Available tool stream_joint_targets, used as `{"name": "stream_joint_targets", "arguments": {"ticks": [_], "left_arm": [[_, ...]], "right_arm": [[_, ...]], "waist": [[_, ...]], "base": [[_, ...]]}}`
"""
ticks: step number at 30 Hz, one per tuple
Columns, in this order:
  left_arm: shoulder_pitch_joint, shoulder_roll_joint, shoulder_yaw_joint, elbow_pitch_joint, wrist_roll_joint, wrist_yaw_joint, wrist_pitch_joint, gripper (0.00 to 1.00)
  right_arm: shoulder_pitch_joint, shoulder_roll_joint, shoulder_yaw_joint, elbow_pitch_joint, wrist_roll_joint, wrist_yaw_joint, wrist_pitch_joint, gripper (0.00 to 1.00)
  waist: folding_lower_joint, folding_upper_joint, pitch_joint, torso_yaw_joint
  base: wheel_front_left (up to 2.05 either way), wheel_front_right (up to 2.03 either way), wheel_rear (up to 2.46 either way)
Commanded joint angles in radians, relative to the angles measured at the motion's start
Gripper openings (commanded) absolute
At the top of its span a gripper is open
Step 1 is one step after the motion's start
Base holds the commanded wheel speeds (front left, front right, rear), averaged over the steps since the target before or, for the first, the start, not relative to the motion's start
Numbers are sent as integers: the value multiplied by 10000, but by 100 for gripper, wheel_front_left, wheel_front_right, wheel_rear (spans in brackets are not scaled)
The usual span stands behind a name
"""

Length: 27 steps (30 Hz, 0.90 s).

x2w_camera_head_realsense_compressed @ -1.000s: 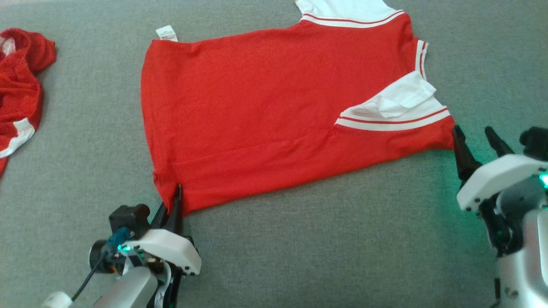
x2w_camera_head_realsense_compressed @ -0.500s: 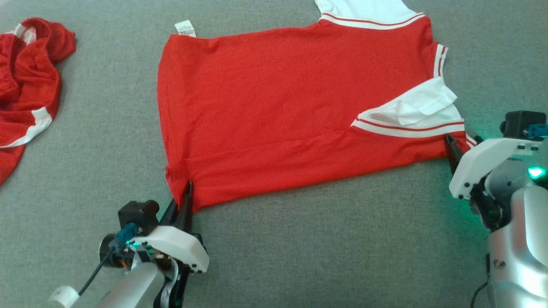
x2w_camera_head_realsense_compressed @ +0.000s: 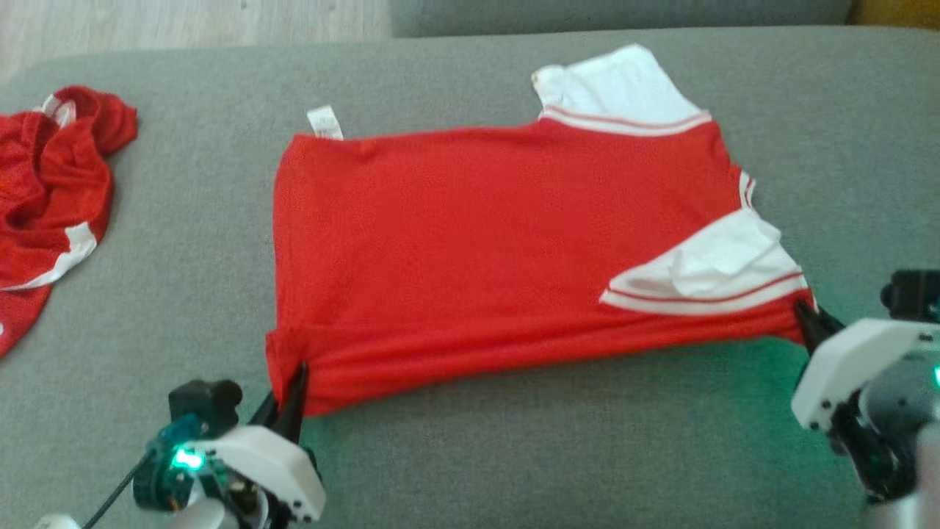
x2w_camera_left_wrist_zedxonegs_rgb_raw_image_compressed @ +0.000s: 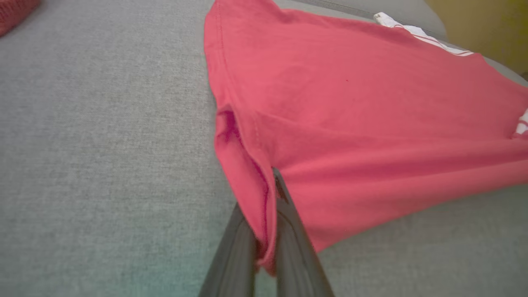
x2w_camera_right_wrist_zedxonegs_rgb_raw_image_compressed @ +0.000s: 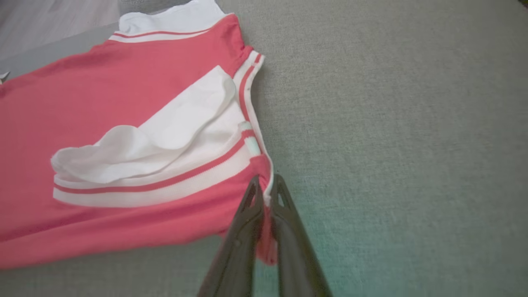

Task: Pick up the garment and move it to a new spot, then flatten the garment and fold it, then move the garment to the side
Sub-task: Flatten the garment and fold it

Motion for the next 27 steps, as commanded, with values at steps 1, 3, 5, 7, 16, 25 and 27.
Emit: {"name": "stream_joint_targets", "arguments": {"ticks": [1,3,5,7,16,25,27], "left_arm": [[98,577,387,-750,-113,320,327,0],[386,793,309,-1287,-158,538,673,0],[597,917,223,-1694,-175,690,895,0],[685,966,184,-1804,-165,773,976,0],[969,988,-25,-1945,-189,1112,1333,100],[-1349,1582,150,-1768,211,-19,1898,100],[-2111,1549,194,-1313,24,-643,2152,100]], "right_arm": [[269,-70,41,-955,122,67,329,0],[742,-62,-56,-1427,212,67,674,0],[1162,-56,-205,-1719,407,67,862,0],[1355,-55,-286,-1788,547,67,913,0],[1975,-51,-275,-1429,1257,67,615,100],[-644,-219,834,-1621,812,67,545,100],[-1444,-395,1212,-1216,1000,67,644,100]], "waist": [[1,0,-171,-131],[1,0,-217,-139],[1,0,-243,-112],[1,0,-254,-101],[1,0,-370,-90],[1,0,-191,-244],[1,0,6,-304]], "base": [[0,0,0],[0,0,0],[0,0,0],[0,0,0],[0,0,0],[0,0,0],[0,0,0]]}}
